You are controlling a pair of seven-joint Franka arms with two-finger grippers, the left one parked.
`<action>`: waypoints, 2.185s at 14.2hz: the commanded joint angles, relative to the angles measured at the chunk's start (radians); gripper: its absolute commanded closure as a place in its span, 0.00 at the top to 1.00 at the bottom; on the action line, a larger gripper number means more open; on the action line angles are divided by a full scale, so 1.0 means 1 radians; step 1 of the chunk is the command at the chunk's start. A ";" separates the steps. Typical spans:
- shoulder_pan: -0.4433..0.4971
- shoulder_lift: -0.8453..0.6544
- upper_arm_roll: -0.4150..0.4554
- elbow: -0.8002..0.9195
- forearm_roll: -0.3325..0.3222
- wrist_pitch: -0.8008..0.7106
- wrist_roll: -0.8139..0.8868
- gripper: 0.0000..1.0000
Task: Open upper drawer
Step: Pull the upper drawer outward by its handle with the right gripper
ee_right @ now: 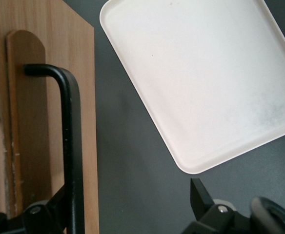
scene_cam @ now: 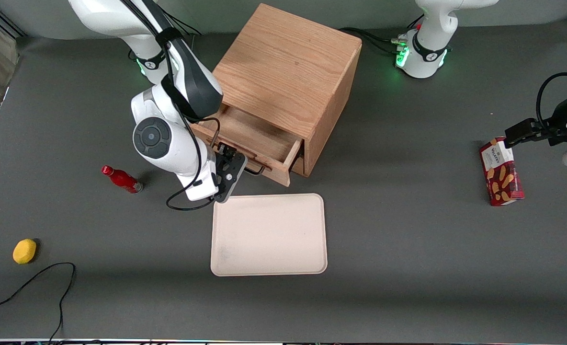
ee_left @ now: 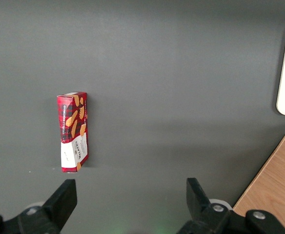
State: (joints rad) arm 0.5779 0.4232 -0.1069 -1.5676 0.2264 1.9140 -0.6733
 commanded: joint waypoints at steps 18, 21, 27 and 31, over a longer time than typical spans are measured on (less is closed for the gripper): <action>-0.073 0.154 -0.004 0.248 0.036 -0.087 -0.025 1.00; -0.079 0.158 -0.004 0.248 0.036 -0.084 -0.028 1.00; -0.116 0.183 -0.004 0.264 0.034 -0.076 -0.066 1.00; -0.122 0.186 -0.004 0.271 0.036 -0.078 -0.060 1.00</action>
State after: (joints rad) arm 0.4644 0.5858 -0.1093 -1.3355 0.2380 1.8483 -0.7028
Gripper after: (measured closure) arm 0.000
